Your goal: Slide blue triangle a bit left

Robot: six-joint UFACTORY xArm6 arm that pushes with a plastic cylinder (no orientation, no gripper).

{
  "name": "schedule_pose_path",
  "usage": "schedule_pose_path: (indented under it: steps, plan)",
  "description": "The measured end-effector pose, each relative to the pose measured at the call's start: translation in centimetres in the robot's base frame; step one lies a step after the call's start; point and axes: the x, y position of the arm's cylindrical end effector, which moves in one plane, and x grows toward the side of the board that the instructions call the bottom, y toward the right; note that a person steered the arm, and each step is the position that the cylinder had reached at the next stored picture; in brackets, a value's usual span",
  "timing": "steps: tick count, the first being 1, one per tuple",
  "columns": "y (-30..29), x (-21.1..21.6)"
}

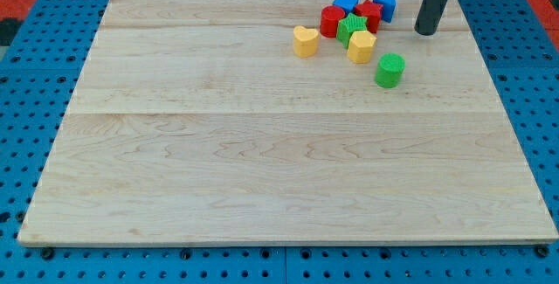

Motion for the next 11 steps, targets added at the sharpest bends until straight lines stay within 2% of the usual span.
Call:
schedule_pose_path:
  steps: [2, 3, 4, 5, 8, 11]
  plan:
    - [0.4, -0.5]
    - [4.2, -3.0]
    - [5.9, -7.3]
    - [-0.2, -7.3]
    - [-3.0, -4.5]
    - [-3.3, -5.4]
